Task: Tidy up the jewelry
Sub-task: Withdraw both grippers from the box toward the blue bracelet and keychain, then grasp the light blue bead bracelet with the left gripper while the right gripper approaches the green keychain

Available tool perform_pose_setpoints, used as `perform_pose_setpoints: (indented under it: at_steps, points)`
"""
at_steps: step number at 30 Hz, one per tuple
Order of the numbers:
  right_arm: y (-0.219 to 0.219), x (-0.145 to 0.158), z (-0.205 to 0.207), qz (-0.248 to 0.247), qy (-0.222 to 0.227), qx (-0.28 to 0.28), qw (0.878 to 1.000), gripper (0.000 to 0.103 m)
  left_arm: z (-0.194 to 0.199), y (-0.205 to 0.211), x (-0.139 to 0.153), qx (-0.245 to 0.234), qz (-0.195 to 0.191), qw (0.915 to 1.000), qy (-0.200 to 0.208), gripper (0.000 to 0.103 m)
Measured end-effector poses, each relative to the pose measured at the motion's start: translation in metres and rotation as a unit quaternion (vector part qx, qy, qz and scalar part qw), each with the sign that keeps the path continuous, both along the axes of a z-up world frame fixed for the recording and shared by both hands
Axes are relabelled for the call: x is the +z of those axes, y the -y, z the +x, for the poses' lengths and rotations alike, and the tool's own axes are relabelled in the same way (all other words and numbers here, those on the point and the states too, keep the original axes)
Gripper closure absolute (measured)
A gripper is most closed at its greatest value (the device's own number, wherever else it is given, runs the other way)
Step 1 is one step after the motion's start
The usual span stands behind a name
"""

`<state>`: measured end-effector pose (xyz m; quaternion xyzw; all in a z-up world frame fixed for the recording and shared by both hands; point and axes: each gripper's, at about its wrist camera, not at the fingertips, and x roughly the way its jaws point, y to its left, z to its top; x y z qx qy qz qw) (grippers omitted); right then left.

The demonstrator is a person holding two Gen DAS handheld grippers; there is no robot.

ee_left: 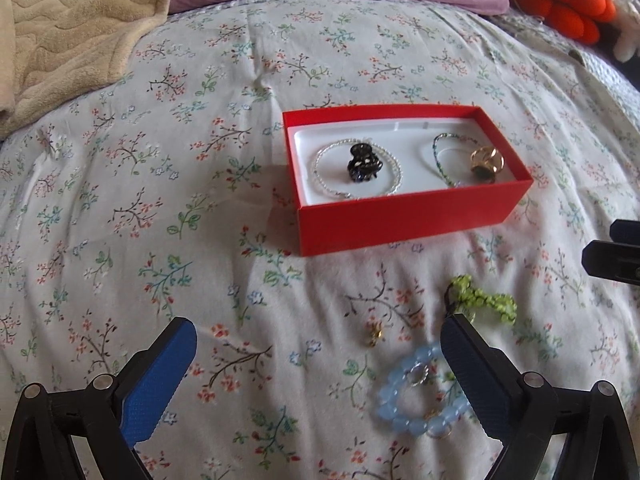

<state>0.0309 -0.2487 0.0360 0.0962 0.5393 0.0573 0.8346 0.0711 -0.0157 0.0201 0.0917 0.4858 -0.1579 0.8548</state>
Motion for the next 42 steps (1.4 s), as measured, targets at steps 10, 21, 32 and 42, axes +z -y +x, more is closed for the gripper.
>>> perform_pose_setpoints:
  at_steps: [10, 21, 32, 42]
  points:
    - [0.000, -0.011, -0.020, -0.036, -0.012, 0.023, 0.999, 0.021, -0.017, -0.019, -0.012, -0.007, 0.022, 0.9997, -0.004, 0.002]
    - [0.006, -0.029, -0.033, -0.063, -0.030, 0.028, 0.997, 0.021, -0.034, -0.031, -0.033, -0.025, 0.038, 0.9988, -0.017, 0.002]
    - [-0.011, -0.056, -0.034, -0.093, -0.062, 0.068, 0.991, 0.021, -0.046, -0.004, -0.055, -0.102, -0.019, 0.9934, -0.047, 0.003]
    - [-0.015, -0.056, -0.031, -0.091, -0.060, 0.074, 0.991, 0.021, -0.035, 0.012, -0.052, -0.092, -0.063, 0.9918, -0.063, 0.040]
